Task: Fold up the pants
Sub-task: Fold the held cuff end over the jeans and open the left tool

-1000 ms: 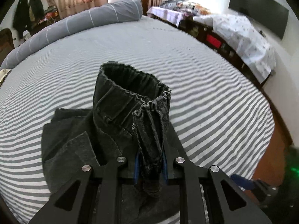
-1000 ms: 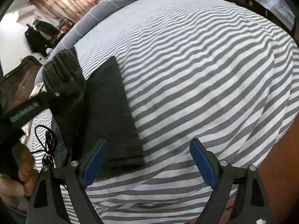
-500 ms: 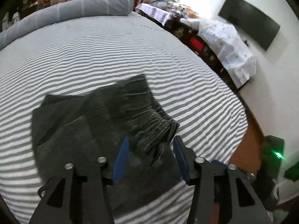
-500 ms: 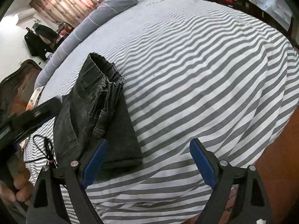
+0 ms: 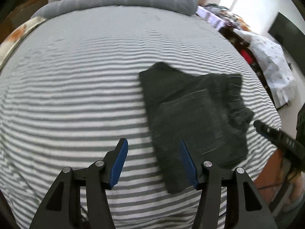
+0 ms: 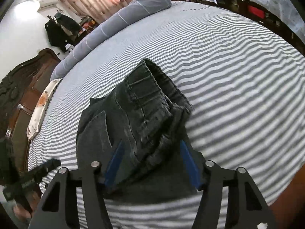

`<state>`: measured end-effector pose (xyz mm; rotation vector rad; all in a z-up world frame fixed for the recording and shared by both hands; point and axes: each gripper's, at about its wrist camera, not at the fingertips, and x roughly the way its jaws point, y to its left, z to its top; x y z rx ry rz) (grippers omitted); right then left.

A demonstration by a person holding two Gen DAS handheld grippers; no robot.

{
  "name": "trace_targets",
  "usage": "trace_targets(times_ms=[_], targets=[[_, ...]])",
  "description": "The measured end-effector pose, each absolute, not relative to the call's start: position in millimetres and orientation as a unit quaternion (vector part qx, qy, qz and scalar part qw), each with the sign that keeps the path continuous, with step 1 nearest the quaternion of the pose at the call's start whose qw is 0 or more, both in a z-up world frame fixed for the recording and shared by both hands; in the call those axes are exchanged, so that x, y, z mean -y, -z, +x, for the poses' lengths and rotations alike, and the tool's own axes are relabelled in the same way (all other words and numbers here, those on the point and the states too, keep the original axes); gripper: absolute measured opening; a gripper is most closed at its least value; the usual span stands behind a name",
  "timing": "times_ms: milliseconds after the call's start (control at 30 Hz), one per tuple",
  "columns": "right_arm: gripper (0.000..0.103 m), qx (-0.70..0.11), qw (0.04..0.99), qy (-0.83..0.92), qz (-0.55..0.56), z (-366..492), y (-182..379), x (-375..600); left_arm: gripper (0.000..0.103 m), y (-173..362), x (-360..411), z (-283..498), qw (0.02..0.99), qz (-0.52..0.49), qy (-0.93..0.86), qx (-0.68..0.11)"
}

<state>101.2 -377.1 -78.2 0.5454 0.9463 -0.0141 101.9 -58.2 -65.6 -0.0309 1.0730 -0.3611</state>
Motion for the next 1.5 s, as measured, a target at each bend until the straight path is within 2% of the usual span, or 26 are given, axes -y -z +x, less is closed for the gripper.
trace_targets(times_ms=[367,533,633,1067,1500], targets=[[0.054,-0.477,0.829,0.046,0.29,133.3,109.5,382.4,0.057,93.5,38.1,107.2,0.83,-0.043,0.153,-0.535],[0.028,-0.464,0.832,0.05,0.3,126.0,104.3,385.5,0.057,100.3,33.2,109.5,0.825,-0.053,0.148,-0.543],[0.022,-0.454,0.835,0.049,0.307,119.2,101.4,391.0,0.057,101.9,31.3,109.5,0.825,-0.054,0.147,-0.542],[0.023,-0.459,0.877,0.064,0.132,123.1,74.0,350.7,0.057,101.4,45.7,110.5,0.828,-0.044,0.156,-0.537],[0.023,-0.473,0.861,0.035,0.184,113.9,78.7,356.6,0.057,95.9,117.1,98.7,0.831,0.003,0.235,-0.504]])
